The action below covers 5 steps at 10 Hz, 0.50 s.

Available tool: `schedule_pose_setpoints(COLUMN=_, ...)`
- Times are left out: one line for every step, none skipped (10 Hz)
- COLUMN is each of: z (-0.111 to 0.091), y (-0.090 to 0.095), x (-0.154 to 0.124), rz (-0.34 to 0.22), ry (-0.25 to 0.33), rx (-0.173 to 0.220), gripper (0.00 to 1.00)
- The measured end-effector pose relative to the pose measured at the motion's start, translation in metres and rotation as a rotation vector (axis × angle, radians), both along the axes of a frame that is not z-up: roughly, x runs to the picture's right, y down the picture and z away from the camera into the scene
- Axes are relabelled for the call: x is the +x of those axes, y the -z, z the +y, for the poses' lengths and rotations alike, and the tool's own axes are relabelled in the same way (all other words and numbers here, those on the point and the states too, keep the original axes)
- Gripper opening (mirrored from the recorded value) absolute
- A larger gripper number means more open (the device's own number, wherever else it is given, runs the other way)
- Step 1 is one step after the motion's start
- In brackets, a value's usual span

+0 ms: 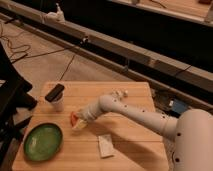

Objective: Drag the pepper across the table

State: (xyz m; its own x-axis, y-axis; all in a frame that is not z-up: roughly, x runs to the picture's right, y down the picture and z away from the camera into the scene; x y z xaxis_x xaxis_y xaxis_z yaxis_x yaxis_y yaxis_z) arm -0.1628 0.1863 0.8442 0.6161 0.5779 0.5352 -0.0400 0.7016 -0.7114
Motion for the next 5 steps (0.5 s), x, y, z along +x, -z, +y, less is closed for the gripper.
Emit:
schedule_pose_setpoints(z=0.001, y=-0.0012, x=0.0003, rz=0.001, ry=-0.004, rx=-0.003, gripper=0.66)
schedule_pose_setpoints(z=0.0029, y=-0.0029, x=0.001, rz=0.003, ry=-0.009, rx=-0.007, gripper=0.66)
schedule_pose_setpoints(z=0.0053, y=-0.0044, x=0.0009, rz=0.004, ry=-0.011, rx=-0.012, gripper=0.66)
schedule_pose_setpoints(z=0.0072, y=-0.0057, x=0.0007, rz=0.005, ry=-0.012, rx=-0.015, gripper=0.65)
schedule_pose_setpoints(z=0.0086, y=-0.0065, x=0.0002, rz=0.006, ry=-0.013, rx=-0.018, gripper=0.59)
